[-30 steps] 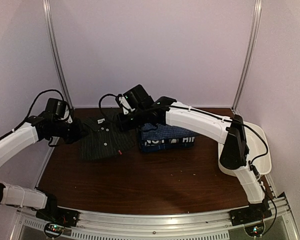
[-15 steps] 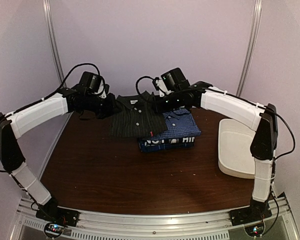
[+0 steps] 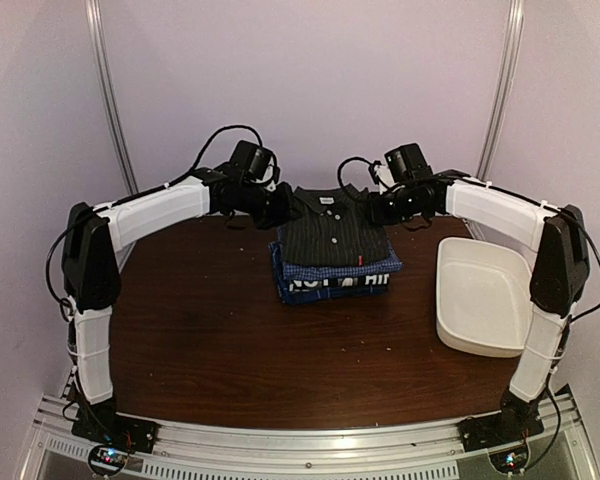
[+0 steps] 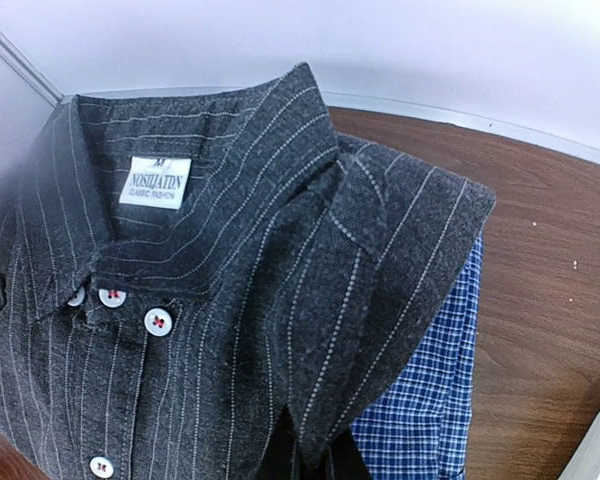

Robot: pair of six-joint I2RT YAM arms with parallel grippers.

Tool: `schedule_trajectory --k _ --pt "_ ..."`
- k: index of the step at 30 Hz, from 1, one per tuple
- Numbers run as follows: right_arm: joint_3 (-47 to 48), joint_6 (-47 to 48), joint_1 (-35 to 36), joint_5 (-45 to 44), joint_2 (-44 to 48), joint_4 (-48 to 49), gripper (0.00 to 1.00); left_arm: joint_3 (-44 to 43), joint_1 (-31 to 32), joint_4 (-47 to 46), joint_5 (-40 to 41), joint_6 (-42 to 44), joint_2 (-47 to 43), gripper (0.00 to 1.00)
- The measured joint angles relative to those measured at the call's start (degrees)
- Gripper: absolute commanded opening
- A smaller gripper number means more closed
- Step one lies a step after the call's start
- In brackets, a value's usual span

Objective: Fold and stack the long sleeve shirts
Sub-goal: Place the square-folded shirt on the square-folded shirt.

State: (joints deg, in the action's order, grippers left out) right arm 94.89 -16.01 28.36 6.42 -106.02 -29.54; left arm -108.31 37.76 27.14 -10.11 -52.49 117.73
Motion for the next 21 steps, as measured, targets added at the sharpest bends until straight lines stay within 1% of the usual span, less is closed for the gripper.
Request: schedule_trajectory --k 8,13,14,17,19,21 --pt "-1.1 1.1 -3.9 2.6 -0.6 1.1 0.00 -1.4 0.4 -0.3 0.2 -0.8 4.9 0.00" --pt "-1.1 1.5 -5.0 3.7 -3.9 1.7 0.00 -1.3 0.4 -0.5 0.7 -1.0 6.9 0.00" --pt "-1.1 1.6 -5.1 3.8 -4.7 1.7 0.05 -1.1 0.4 -0.5 0.9 -1.0 6.9 0.02" --pt "-2.0 2.0 -5.2 3.8 -6.3 2.2 0.18 -0.5 0.2 -0.8 1.0 -1.0 7.0 0.19" --pt "-2.6 2.3 -5.3 3.2 -6.6 2.1 0.29 0.0 0.1 -1.0 1.3 -1.0 7.0 0.25" --pt "-2.7 2.3 -5.7 2.0 -6.5 1.9 0.40 0.2 -0.2 -0.7 1.9 -0.6 7.0 0.28"
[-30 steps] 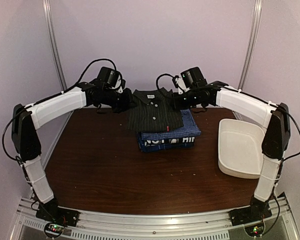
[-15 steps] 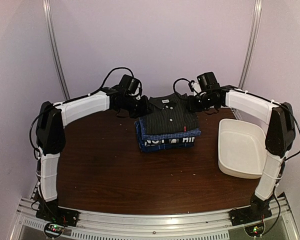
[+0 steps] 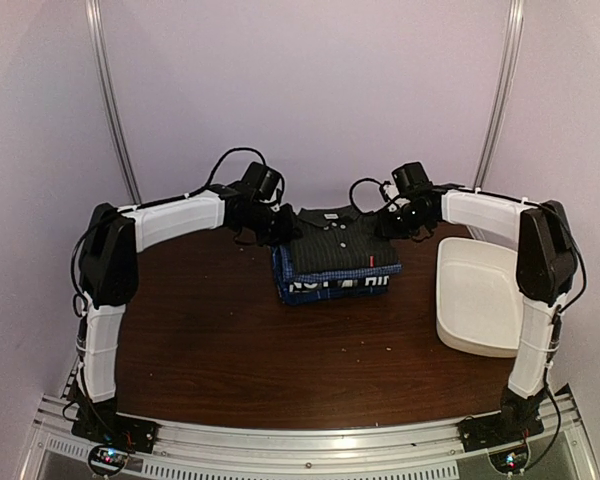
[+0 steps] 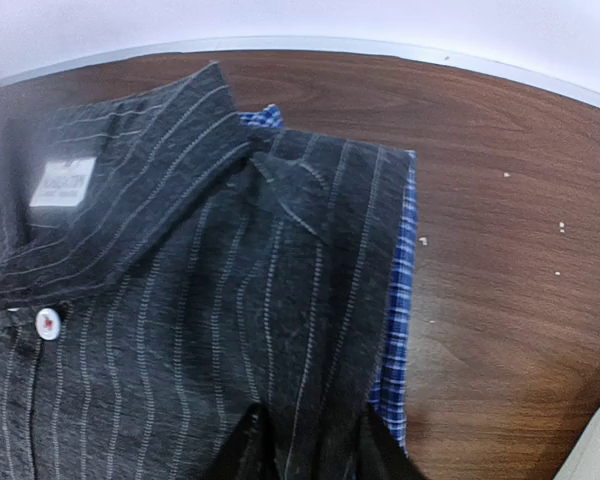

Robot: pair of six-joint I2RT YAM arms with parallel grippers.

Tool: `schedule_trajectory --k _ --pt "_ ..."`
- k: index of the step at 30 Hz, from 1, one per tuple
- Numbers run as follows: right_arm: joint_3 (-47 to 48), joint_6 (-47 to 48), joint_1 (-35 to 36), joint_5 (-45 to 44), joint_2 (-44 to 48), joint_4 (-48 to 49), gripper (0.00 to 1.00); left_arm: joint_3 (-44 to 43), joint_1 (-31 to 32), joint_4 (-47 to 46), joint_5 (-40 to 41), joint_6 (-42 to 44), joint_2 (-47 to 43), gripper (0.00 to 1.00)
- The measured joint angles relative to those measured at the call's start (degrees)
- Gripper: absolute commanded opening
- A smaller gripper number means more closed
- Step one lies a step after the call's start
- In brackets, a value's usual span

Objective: Fold and stack the long sleeve shirts
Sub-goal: Place the square-folded shirt on the square-folded shirt, then smooth out the square-folded shirt.

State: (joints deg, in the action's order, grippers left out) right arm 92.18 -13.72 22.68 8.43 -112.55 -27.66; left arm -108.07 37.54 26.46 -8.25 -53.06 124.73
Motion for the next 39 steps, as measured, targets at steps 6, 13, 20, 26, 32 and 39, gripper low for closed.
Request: schedule_trajectory --k 6,13,20,26,32,39 --pt "-0.5 0.4 -1.4 -5.4 2.1 -1.7 0.46 0.3 -1.7 1.3 1.8 1.2 0.0 0.27" --pt "-4.2 -0.3 1.1 -8.5 11.7 -2.3 0.31 1.0 -3.3 2.0 2.3 3.1 0.0 0.25" --pt "-12.0 -2.3 6.4 -7.8 17.6 1.3 0.25 1.0 -3.2 2.2 3.3 4.9 -0.1 0.25" --pt "-20.4 -4.4 6.1 -5.3 16.5 3.5 0.24 1.0 -2.9 3.4 4.6 6.8 -1.6 0.25" --pt "-24.2 -6.0 6.1 -4.4 16.6 5.6 0.29 -0.8 -1.3 3.9 5.0 8.4 -3.7 0.25" --pt "-25.3 -6.3 6.1 -4.4 17.8 6.5 0.33 -1.9 3.4 3.4 2.7 9.0 -3.9 0.24"
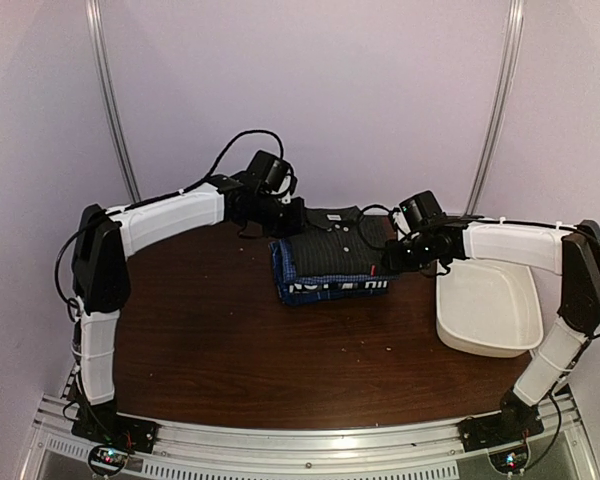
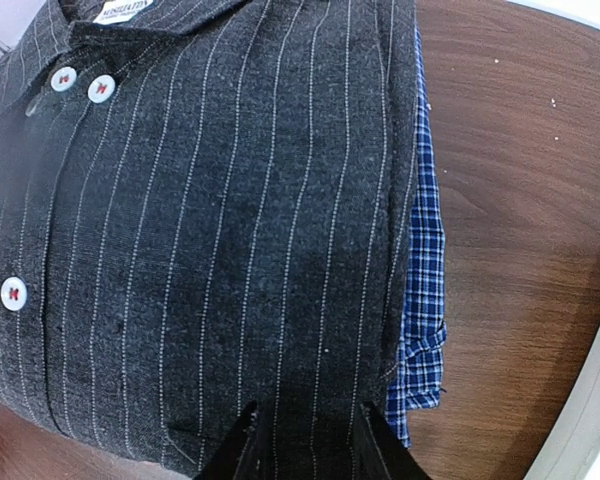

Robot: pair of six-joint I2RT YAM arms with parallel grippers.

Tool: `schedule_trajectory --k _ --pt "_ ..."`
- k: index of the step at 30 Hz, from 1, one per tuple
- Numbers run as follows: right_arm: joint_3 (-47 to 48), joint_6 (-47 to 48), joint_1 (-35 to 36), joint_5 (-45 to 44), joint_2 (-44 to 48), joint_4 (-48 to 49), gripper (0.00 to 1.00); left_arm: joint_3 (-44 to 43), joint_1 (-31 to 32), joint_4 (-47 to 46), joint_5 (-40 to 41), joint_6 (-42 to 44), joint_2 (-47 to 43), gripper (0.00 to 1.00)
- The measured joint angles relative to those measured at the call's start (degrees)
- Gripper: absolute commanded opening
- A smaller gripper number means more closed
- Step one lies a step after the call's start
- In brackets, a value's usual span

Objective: Fold and stack the long sleeve shirts
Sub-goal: Smooth out the square-folded shirt.

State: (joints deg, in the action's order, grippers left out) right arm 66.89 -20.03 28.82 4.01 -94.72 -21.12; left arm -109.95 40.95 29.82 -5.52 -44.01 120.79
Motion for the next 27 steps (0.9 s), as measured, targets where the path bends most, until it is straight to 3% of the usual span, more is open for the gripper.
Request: schedule_trajectory --k 11,21,23,27 --pt "0.0 -0.9 0.0 -0.1 1.6 -0.1 0.48 8.7 1.8 -2.3 -2.2 -1.1 0.5 0.23" --pt "-1.7 -1.8 3.7 -2.1 6.8 -0.5 0.68 9.3 0.0 -1.6 0.1 -1.2 0.1 0.27" --pt "-2.7 -2.6 6.1 -3.0 7.9 -0.5 0.74 9.3 -0.3 -1.0 1.2 -0.9 -0.9 0.32" --pt "-6.0 -4.8 10.9 -4.8 8.6 -0.2 0.85 9.9 -1.2 -0.4 5.0 0.3 -5.6 0.63"
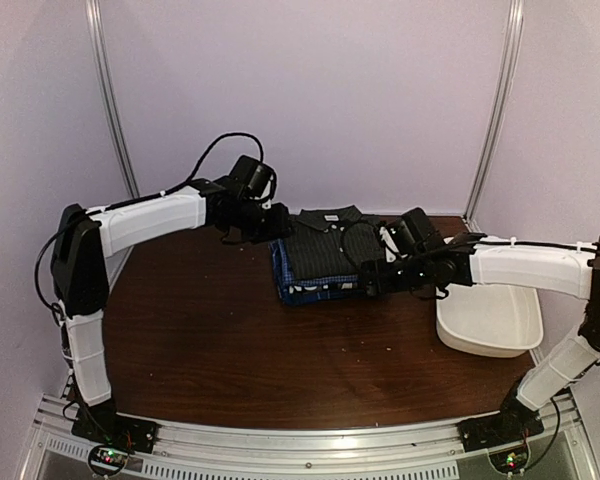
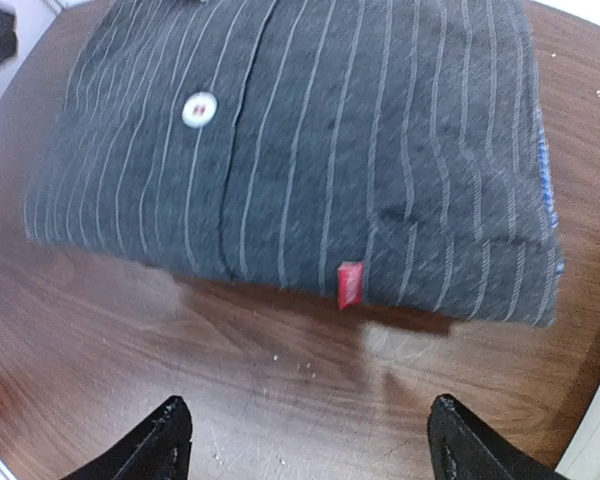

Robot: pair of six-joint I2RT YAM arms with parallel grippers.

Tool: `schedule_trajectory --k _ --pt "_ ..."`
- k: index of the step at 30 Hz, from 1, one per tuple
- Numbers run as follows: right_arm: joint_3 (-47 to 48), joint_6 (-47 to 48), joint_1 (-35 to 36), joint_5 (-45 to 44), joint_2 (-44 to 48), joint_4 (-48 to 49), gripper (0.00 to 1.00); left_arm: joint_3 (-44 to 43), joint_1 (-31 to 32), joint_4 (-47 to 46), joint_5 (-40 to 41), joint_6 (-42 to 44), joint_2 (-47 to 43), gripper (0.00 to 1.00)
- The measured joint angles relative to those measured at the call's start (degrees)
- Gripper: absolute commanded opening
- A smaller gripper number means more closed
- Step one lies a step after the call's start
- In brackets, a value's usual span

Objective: Fold and stack the long sleeve shirts
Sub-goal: Smooth out the square-folded shirt, then move the square-folded shirt to the corner of the board.

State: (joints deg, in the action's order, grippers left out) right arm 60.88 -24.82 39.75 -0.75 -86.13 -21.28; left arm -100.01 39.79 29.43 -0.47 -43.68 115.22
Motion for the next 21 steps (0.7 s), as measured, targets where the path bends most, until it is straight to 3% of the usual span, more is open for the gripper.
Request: schedule_trajectory --k 6,10,21 --pt "-4.3 -4.0 6.2 -2.9 -0.5 0.8 1.00 5.2 -0.2 -1.1 5.1 1.4 -11.5 0.80" --pt "-4.5 -6.7 9.2 -4.7 -3.4 2.9 1.00 10.3 -0.2 -2.5 7.5 1.8 -17.2 0.89" --pt "-2.8 -10.6 11.8 -7.8 -16.3 7.9 1.00 20.1 -0.4 -2.9 12.3 1.8 -25.1 0.95"
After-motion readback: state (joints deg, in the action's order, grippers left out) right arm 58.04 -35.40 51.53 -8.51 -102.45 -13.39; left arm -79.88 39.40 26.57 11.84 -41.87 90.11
